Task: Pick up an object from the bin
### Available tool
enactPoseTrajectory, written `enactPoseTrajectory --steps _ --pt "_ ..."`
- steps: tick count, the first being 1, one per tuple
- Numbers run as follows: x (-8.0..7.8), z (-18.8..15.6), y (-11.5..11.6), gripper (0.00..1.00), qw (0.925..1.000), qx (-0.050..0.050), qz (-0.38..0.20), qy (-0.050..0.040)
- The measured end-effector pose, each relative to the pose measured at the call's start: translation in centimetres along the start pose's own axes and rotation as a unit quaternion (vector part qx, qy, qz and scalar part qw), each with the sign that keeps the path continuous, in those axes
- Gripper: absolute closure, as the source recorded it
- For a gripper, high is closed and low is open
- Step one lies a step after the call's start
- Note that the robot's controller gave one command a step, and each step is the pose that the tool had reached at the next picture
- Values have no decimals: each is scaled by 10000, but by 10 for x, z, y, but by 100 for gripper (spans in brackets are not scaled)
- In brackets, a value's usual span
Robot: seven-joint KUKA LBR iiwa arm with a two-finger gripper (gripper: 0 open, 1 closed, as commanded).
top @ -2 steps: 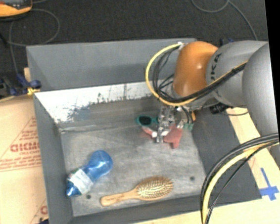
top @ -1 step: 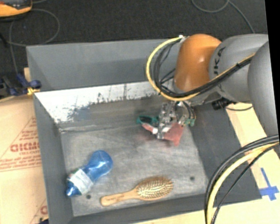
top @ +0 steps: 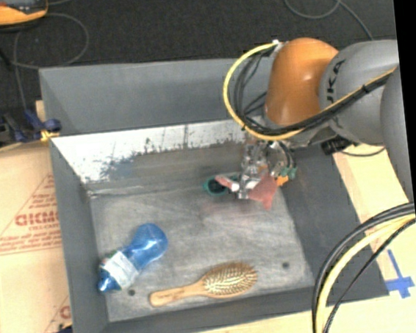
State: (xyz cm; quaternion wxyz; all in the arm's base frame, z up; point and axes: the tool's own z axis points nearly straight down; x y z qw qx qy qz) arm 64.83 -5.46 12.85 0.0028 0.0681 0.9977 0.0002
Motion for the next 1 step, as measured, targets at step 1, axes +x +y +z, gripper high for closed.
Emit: enactPoseTrajectory --steps 1 --pt "15 -96 15 100 10000 2 -53 6"
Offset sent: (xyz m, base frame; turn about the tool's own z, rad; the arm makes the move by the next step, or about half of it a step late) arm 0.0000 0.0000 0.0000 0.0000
